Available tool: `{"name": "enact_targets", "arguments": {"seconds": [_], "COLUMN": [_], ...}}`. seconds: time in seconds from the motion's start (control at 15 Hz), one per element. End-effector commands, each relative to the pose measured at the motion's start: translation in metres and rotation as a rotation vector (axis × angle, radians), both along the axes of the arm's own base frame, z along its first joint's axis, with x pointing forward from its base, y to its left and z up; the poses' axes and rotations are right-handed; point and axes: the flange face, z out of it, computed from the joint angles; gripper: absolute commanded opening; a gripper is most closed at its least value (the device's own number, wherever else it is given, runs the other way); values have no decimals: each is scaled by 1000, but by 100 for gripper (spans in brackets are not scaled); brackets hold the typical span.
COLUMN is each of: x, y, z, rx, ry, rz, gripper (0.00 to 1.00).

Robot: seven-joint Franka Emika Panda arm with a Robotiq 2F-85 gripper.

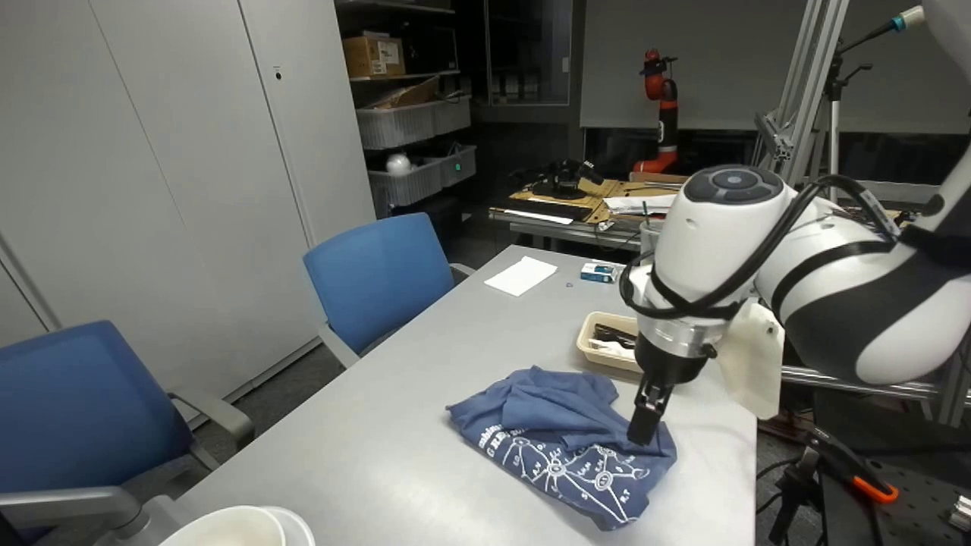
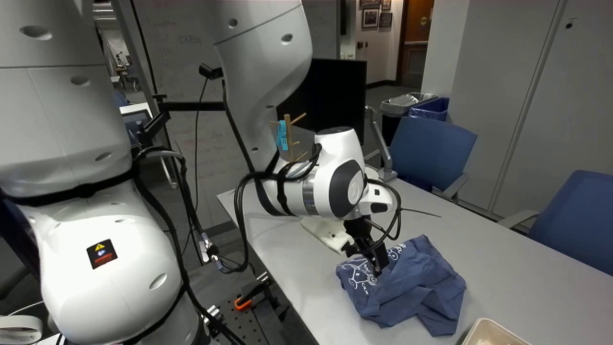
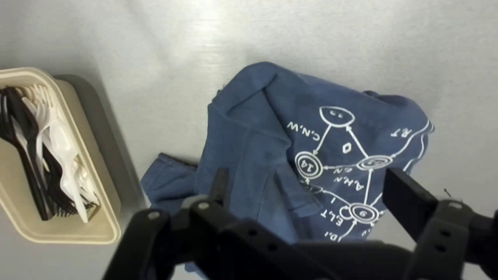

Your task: Fold the blue shirt twice

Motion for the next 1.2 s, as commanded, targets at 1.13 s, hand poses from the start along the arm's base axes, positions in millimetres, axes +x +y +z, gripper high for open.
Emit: {"name": "enact_targets", "arguments": {"seconds": [1.13], "x": [4], "y": [-20], "z": [207], "rx": [2], "ry": [-98], "rz": [-36], "gripper": [100]}}
